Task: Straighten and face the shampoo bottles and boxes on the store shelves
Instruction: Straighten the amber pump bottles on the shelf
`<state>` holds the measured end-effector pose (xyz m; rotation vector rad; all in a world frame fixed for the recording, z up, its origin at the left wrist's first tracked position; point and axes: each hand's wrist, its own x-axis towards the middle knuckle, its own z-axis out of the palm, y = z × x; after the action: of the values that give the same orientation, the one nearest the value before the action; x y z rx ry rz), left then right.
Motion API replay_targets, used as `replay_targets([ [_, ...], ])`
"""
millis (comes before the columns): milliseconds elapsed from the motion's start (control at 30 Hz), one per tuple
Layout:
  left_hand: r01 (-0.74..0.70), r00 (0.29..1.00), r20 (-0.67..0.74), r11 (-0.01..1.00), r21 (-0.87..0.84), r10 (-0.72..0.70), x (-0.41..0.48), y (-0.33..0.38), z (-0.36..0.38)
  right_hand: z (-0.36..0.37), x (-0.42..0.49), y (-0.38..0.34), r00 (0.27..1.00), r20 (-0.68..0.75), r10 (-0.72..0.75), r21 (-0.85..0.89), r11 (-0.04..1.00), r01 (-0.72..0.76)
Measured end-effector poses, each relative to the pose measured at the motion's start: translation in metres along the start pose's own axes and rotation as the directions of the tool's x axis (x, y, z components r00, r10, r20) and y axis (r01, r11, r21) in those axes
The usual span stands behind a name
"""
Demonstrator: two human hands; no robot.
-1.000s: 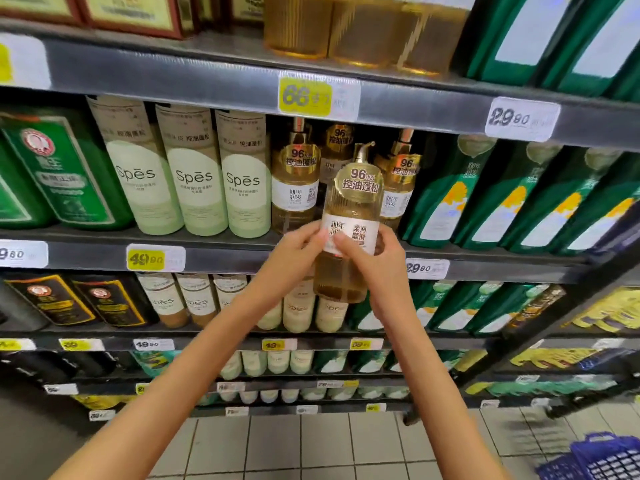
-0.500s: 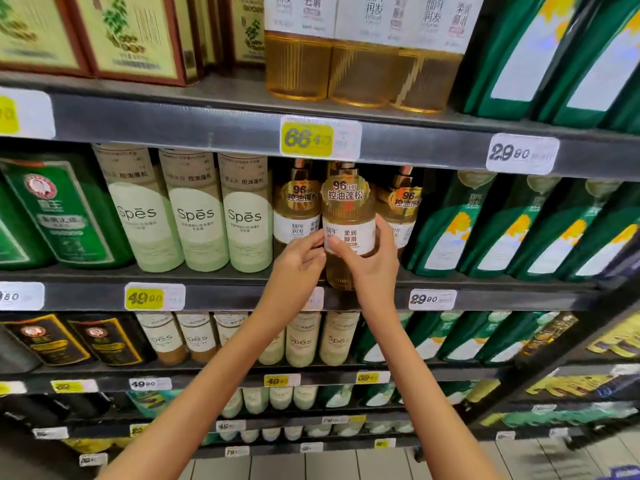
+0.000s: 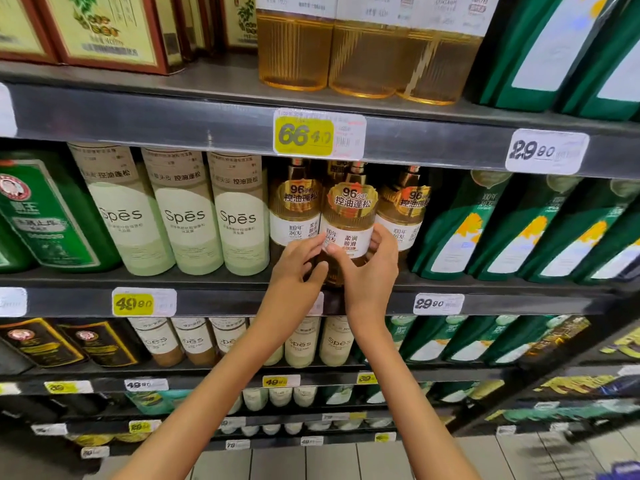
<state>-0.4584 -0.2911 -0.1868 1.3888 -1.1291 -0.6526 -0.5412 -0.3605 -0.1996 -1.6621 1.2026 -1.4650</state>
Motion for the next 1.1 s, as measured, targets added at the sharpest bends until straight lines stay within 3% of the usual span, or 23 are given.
replay_targets([
  [600, 0.145, 0.989, 0.011, 0.986, 0.085, -0.147, 0.009, -0.016, 0.002, 0.014, -0.015, 0.015, 0.998, -0.063, -0.022, -0.095, 0.995, 0.016],
  [1100, 0.196, 0.980, -0.025, 0.980, 0.020, -0.195, -0.007, -0.025, -0.006, 0.019, -0.016, 0.019, 0.990, -0.140, 0.021, -0.092, 0.995, -0.034],
])
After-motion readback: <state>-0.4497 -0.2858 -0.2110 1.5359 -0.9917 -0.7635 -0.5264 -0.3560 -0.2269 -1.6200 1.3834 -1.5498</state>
